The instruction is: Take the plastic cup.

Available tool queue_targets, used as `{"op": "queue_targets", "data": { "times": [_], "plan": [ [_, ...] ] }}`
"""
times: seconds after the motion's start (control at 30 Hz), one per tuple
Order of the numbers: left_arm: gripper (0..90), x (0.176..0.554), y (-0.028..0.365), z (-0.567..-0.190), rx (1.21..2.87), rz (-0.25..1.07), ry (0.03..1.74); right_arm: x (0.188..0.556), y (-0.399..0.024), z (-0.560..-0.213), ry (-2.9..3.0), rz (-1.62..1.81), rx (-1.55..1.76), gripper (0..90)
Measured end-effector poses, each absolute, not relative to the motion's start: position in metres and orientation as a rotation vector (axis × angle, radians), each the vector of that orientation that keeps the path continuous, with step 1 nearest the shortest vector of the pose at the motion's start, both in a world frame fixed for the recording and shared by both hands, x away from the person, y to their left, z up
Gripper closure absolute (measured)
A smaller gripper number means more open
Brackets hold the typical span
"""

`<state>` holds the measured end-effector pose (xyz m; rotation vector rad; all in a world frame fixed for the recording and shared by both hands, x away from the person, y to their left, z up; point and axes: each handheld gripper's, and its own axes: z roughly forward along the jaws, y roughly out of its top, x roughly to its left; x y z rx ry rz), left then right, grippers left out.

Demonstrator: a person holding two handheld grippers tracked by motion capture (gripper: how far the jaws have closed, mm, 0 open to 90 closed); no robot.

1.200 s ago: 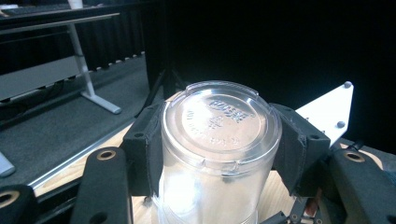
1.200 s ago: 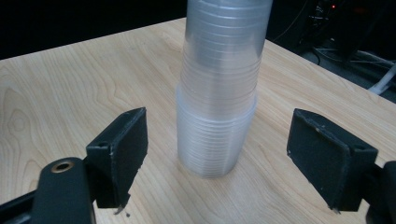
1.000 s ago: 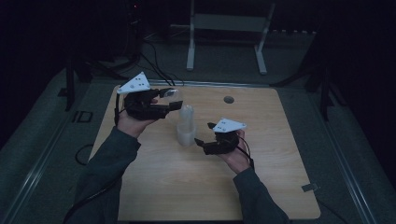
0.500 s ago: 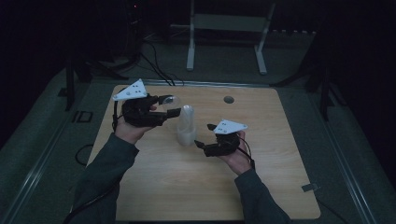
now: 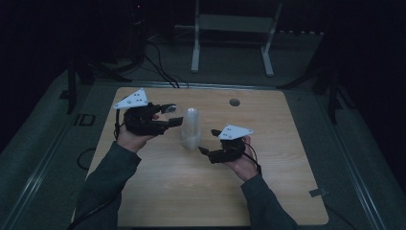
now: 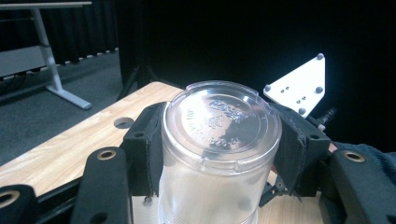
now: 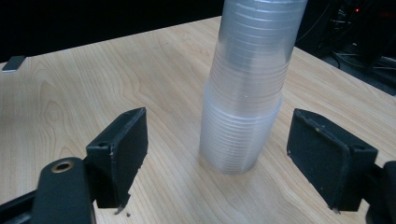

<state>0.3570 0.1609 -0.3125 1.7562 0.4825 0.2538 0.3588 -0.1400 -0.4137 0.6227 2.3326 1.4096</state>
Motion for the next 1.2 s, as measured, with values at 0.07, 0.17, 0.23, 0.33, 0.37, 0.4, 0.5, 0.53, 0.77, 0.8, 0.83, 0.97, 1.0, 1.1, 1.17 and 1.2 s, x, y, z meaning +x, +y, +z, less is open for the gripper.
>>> {"op": "queue_targets", "data": {
  "times": [0.07,0.17,0.23,0.33,0.37,0.4,0.5,0.53,0.77,0.8,0.83,0.97,1.0,1.1,1.17,1.2],
  "plan": [
    [40.9,0.356,0.161,-0.315,1.752,0.248,0.477,0.358,-0.14,-0.413,2.335,1.418,0.62,20.2],
    [40.9,0.354,0.162,-0.32,1.742,0.243,0.472,0.356,-0.141,-0.413,2.337,1.432,0.614,20.2],
    [40.9,0.354,0.163,-0.322,1.738,0.241,0.472,0.355,-0.142,-0.413,2.337,1.442,0.62,20.2],
    [40.9,0.352,0.164,-0.328,1.736,0.235,0.474,0.355,-0.143,-0.413,2.342,1.466,0.619,20.2],
    [40.9,0.352,0.164,-0.328,1.736,0.235,0.474,0.355,-0.144,-0.413,2.345,1.473,0.619,20.2],
    [40.9,0.352,0.164,-0.329,1.733,0.233,0.475,0.355,-0.144,-0.413,2.345,1.473,0.619,20.2],
    [40.9,0.352,0.165,-0.335,1.723,0.222,0.48,0.354,-0.145,-0.414,2.349,1.502,0.621,20.2],
    [40.9,0.352,0.165,-0.336,1.721,0.218,0.48,0.354,-0.145,-0.414,2.35,1.509,0.618,20.2],
    [40.9,0.35,0.164,-0.346,1.708,0.204,0.482,0.352,-0.148,-0.411,2.348,1.565,0.615,20.2],
    [40.9,0.349,0.164,-0.347,1.704,0.206,0.485,0.351,-0.148,-0.411,2.343,1.575,0.615,20.2],
    [40.9,0.349,0.164,-0.348,1.701,0.208,0.486,0.351,-0.148,-0.41,2.34,1.581,0.614,20.2],
    [40.9,0.347,0.163,-0.352,1.687,0.207,0.489,0.349,-0.149,-0.409,2.339,1.596,0.61,20.2],
    [40.9,0.347,0.162,-0.354,1.689,0.206,0.487,0.349,-0.148,-0.409,2.339,1.604,0.607,20.2],
    [40.9,0.346,0.16,-0.356,1.69,0.201,0.482,0.348,-0.147,-0.408,2.337,1.619,0.603,20.2],
    [40.9,0.345,0.159,-0.357,1.687,0.199,0.475,0.346,-0.145,-0.406,2.336,1.639,0.594,20.2],
    [40.9,0.344,0.158,-0.357,1.683,0.194,0.473,0.346,-0.145,-0.406,2.336,1.639,0.594,20.2]
  ]
}}
